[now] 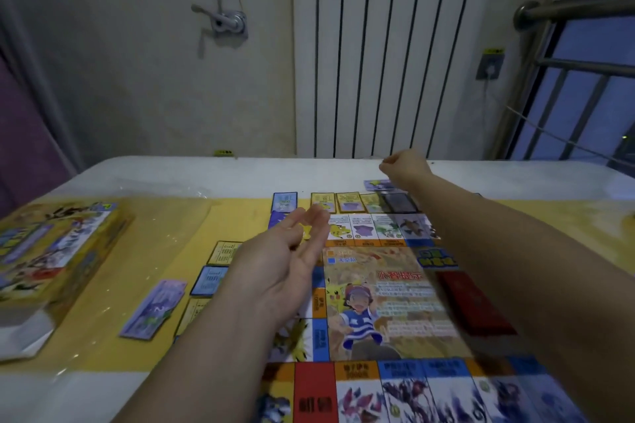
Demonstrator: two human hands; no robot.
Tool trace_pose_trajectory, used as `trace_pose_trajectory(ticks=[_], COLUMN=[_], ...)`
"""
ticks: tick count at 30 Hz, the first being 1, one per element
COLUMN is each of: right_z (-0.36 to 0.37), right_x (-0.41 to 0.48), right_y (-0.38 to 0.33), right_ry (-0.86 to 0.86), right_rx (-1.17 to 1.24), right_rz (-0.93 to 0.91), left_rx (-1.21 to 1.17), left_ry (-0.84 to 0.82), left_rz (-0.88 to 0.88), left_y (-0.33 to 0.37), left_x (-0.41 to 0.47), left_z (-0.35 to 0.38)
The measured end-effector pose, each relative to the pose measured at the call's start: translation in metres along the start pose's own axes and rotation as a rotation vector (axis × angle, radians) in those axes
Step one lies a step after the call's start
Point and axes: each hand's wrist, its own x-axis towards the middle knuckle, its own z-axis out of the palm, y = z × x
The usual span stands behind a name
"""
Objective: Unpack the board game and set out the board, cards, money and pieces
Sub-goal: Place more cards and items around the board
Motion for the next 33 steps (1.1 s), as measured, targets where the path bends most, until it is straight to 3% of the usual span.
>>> trace_pose_trajectory(ticks=[5,9,11,14,18,27,30,33], right_z=[-0.027,-0.044,-0.043,-0.028,-0.005,0.048,0.064,0.085], right_x=[-0.085,-0.173,-0.209,-0.243,-0.272,-0.284,-0.272,-0.260], right_y=[-0.039,-0.072,-0.085,-0.098,-0.117,-0.146,-0.156,-0.163], right_ry=[-0.251,-0.607,-0.676,-0.627,-0.636,-0.713,-0.637,-0.558], right_rx=[0.212,0.152,0.077,-0.029,0.046,0.108,0.224,0.182], right_rz=[-0.238,-0.411,-0.503,-0.631,-0.650,-0.471,-0.366,-0.393], left_rx=[0.055,0.097,0.099,0.118,0.062,-0.109,-0.212,-0.270], left_ry=[0.043,0.138,0.197,0.184,0.191,0.245,0.326,0.398], left_rz=[0.045,0.101,0.164,0.212,0.209,0.240,0.276,0.387], left_y=[0.001,-0.001,-0.001,0.005,0.020,0.039,0.051,0.061], left_x=[-0.017,-0.049,-0.066,-0.092,-0.119,-0.123,-0.116,-0.115], left_z=[-0.002,-0.012,-0.020,-0.039,-0.062,-0.101,-0.107,-0.105])
